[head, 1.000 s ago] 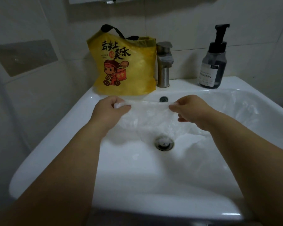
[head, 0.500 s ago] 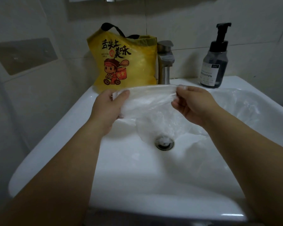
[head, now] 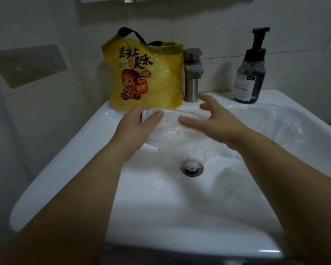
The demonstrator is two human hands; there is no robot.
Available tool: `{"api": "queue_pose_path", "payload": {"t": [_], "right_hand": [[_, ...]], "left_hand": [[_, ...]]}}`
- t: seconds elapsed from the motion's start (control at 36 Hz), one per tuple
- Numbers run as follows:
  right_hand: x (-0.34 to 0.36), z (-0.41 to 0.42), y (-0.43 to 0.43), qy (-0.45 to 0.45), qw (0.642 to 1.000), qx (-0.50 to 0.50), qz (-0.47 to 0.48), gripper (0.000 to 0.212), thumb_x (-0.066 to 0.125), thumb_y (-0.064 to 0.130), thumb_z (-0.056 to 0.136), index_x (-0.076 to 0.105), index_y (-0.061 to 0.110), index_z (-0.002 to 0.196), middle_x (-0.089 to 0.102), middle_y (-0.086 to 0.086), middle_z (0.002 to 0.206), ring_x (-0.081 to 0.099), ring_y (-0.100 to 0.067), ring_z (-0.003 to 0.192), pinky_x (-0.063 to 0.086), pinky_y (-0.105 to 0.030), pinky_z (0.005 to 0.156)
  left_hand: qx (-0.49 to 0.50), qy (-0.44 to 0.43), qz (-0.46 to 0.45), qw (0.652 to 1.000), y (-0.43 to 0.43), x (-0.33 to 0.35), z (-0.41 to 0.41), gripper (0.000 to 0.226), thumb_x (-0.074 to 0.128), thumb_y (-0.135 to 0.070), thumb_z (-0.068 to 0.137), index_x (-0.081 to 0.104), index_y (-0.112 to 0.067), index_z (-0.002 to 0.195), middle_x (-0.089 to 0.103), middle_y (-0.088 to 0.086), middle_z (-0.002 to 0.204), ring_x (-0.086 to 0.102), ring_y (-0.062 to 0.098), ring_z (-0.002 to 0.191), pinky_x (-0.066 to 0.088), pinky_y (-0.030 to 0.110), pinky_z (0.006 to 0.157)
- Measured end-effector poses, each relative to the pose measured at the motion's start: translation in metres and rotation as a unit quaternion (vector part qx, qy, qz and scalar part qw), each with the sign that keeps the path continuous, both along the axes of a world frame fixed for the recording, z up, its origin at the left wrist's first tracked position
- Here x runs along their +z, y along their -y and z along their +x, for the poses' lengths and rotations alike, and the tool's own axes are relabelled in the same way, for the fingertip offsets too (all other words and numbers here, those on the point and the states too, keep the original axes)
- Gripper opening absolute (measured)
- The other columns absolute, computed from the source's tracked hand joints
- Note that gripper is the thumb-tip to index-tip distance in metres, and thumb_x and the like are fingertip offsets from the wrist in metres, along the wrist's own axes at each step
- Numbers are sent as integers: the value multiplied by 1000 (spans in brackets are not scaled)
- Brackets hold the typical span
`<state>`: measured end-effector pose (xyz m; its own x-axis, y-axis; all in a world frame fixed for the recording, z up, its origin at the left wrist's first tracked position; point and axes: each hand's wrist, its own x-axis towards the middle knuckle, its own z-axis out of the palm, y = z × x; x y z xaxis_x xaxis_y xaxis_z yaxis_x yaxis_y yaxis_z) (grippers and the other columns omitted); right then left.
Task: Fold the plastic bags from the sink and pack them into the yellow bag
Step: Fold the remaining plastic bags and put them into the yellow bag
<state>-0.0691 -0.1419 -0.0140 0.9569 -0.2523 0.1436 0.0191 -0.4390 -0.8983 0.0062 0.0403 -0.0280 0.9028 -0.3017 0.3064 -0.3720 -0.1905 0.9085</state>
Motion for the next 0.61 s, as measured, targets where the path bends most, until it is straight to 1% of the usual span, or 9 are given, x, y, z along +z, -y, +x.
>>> {"api": "queue_pose_path", "payload": {"t": [0.06,0.08,0.17,0.25,0.31,0.39,0.5,0.56,0.61], "right_hand": [[-1,-3,-2,-62,990,26,-126,88,79,46,69,37,27,143,48,8,120,52,-12,102,42,-16,71],[-1,-4,-1,-92,979,36,-177,76,80,45,68,49,23,134,53,10,109,54,-11,94,42,-17,68],[0,-3,1,-143,962,45,-229,42,82,40,70,67,11,96,63,3,80,59,-13,73,44,-20,60],[-1,-3,3,-149,978,60,-136,41,82,33,72,70,2,96,69,-8,88,67,-17,73,57,-27,70],[1,-3,3,-154,985,71,-34,36,80,24,75,69,-2,97,69,-10,95,68,-17,76,59,-24,68],[2,-4,3,-158,979,98,87,25,76,15,77,67,1,96,67,-8,94,67,-16,80,59,-27,70],[4,-5,5,-170,970,119,126,23,75,12,76,64,5,95,63,1,69,62,-7,57,59,-30,71],[5,-5,6,-188,962,137,145,37,77,21,67,62,5,97,56,2,63,57,-8,53,57,-30,68],[6,-6,7,-193,954,152,172,39,75,31,64,57,8,88,44,1,57,47,-9,50,54,-25,57]], "left_hand": [[-20,-1,11,1000,1,1,-3,18,63,-31,92,60,-13,91,65,1,85,63,13,74,51,25,62],[-29,-8,9,1000,1,3,-5,15,65,-29,91,60,-14,91,66,0,84,64,11,74,53,24,61],[-55,-79,-67,993,-1,7,-3,21,70,-24,84,63,-12,100,71,4,94,69,17,85,57,31,74],[-94,-183,-170,964,-7,13,3,40,73,-26,75,62,-6,108,72,6,96,69,21,90,58,31,74],[-138,-227,-210,941,-10,15,6,58,77,-28,74,58,1,121,70,12,108,68,25,100,59,32,79],[-188,-276,-250,909,-13,13,8,75,90,-30,60,58,-9,125,68,10,119,66,25,109,57,38,87],[-167,-265,-156,937,-9,9,3,52,72,-7,77,56,-3,126,68,12,113,67,18,96,59,26,76],[-136,-251,-167,944,-7,9,4,42,64,3,83,57,0,125,70,9,100,68,11,83,57,18,64],[-118,-239,-207,941,-9,11,6,34,60,7,86,58,-5,118,70,2,87,68,6,71,53,14,57]]}}
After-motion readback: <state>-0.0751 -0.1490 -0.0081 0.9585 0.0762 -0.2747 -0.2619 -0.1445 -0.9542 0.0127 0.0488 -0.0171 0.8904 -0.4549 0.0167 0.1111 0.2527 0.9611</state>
